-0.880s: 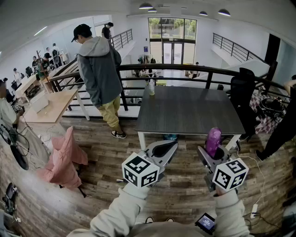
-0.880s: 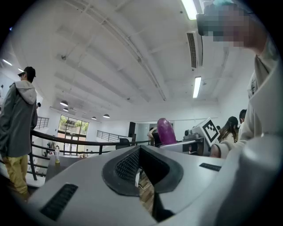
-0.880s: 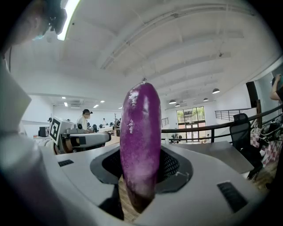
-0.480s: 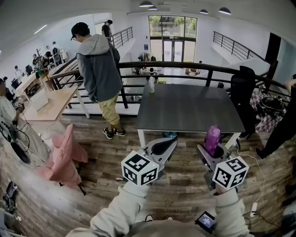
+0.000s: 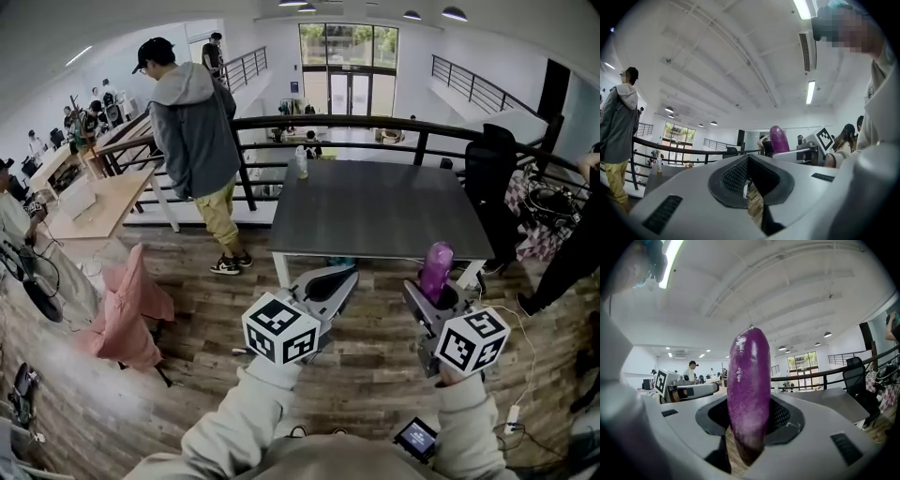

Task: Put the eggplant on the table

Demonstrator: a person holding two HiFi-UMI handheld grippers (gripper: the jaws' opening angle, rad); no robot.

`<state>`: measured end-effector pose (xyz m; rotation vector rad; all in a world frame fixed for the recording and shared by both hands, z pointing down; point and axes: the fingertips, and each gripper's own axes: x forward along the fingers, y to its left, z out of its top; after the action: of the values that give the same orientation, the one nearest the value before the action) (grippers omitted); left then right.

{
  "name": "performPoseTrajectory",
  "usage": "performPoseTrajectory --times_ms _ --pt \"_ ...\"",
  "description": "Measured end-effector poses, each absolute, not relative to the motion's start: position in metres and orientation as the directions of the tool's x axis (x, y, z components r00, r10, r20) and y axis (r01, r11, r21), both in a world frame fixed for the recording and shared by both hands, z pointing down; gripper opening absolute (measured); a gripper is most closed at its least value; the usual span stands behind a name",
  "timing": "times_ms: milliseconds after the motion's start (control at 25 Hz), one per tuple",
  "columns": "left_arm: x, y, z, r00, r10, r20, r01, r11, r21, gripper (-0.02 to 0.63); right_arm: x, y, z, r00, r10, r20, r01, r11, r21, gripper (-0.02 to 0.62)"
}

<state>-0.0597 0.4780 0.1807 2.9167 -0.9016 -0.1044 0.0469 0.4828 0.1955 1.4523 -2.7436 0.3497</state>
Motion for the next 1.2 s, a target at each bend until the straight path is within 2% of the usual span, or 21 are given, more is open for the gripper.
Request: performPoseTrajectory --times_ms 520,1200 --pt "-0.015 0.451 0.176 0.812 -0.583 -0.026 -0.579 -0.81 0.089 0.005 0.108 0.472 0.199 -0.592 -0.8 0.093 -0.793 0.559 -0.241 0.178" --pt "-0.018 0.363 0.198 0.824 -0.565 -0.044 -0.557 -0.821 0.122 0.005 0.098 0.389 0.217 -0.616 -0.776 0.136 -0.782 0.584 -0.218 0.178"
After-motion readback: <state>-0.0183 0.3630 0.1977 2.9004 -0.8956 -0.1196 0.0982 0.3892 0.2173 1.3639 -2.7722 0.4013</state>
